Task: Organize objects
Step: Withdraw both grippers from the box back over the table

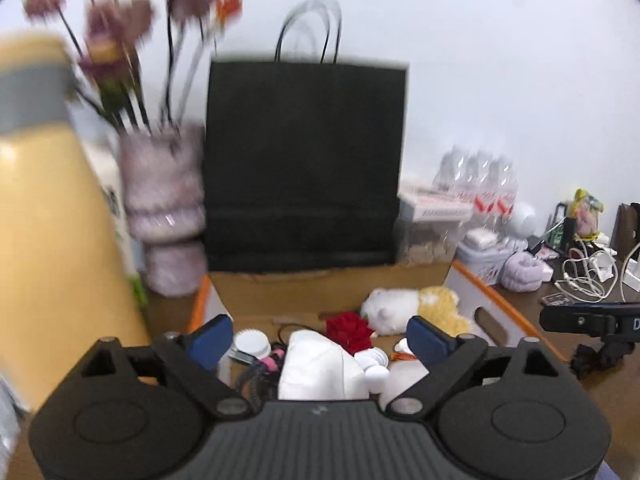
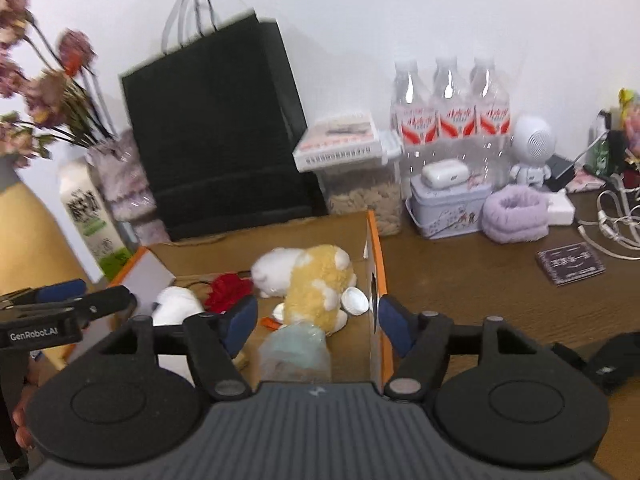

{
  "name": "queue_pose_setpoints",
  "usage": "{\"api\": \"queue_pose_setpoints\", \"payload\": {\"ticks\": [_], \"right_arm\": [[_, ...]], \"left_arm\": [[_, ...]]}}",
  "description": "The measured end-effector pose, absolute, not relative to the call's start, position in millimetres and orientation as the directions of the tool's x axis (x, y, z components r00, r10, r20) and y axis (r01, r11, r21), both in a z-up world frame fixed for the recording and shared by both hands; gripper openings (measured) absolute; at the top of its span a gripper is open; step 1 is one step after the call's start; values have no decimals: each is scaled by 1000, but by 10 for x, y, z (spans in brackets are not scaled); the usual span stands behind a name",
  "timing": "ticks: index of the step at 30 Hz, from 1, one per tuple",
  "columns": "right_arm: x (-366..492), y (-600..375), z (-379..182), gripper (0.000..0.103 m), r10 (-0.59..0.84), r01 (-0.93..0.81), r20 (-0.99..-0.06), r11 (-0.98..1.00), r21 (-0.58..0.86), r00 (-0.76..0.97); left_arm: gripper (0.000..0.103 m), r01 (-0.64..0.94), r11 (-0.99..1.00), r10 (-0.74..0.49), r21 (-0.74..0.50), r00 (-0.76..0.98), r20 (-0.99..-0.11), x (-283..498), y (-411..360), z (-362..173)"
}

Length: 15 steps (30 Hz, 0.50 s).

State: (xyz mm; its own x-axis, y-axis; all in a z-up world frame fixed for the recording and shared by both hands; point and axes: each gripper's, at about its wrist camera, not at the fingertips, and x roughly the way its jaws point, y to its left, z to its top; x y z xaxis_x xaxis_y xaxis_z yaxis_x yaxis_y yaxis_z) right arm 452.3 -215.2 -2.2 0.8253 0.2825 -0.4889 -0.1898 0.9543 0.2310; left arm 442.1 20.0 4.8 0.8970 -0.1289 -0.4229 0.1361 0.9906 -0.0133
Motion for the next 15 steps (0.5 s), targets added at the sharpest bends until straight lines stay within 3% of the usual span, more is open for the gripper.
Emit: {"api": "queue_pose_setpoints", "payload": {"ticks": [4, 10, 15], "right_arm": [[3948, -2170, 21, 87, 280, -217, -462, 958, 186, 842], [3026, -2165, -177, 88, 315, -248, -487, 948, 199, 814], [2087, -2110, -438, 100, 275, -266, -507, 960, 90, 817]], "left_arm": [[102, 169, 986, -156, 2, 913, -378, 3731, 144, 190], [102, 194, 980, -196, -46, 892, -407, 2738, 132, 158], [103, 222, 972, -232, -75, 864, -446, 1910, 151, -158]]}}
